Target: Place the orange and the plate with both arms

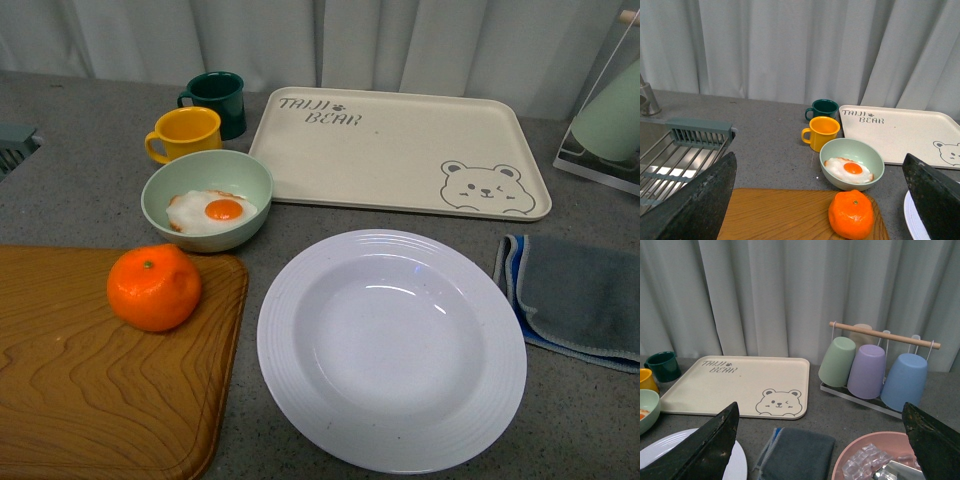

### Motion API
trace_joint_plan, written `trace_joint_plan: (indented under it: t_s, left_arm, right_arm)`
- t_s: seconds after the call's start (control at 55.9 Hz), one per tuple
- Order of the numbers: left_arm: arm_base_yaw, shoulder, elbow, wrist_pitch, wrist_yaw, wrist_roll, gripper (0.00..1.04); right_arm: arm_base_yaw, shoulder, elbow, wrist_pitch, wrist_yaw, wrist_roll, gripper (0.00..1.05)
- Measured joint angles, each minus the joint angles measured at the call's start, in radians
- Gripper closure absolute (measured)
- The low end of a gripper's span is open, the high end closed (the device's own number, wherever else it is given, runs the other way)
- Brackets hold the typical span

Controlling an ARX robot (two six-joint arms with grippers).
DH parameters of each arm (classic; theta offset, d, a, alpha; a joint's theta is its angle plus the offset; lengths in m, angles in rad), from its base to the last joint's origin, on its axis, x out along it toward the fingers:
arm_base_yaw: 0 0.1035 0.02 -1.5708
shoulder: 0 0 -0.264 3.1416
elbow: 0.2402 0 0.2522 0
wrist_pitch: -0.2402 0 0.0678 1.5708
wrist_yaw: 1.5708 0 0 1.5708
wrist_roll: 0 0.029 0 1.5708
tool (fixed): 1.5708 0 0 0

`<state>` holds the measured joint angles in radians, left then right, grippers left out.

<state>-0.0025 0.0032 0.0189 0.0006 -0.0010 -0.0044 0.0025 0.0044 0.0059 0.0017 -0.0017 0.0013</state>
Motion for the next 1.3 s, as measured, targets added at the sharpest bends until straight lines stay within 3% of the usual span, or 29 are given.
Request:
trace_joint_plan:
  t_s: [0.947,1.001,1.055,1.198,1.305]
  left_arm:
    - [0.000,0.015,0.010,-0.034,0.001,-0.012,0.07]
    - [-0.003,0.105,0.052,-0.143,-0.002,-0.052,0.07]
    - [-0.015,0.201,0.056,-0.135,-0.015,-0.072,0.07]
    - [-0.078,0.624,0.111,0.140,-0.019,-0.135,0.07]
    - [-0.106,0.999,0.245,0.293,0.030,-0.175,0.07]
  right_arm:
    - [0.000,0.000,0.000,0.000,0.000,0.000,0.09]
    - [0.000,0.000,0.000,0.000,0.000,0.000,0.09]
    - [0.000,0.000,0.000,0.000,0.000,0.000,0.09]
    - [0.000,-0.001,0.000,0.000,0.000,0.000,0.09]
    - [0.000,-0.001,0.000,0.000,0.000,0.000,0.09]
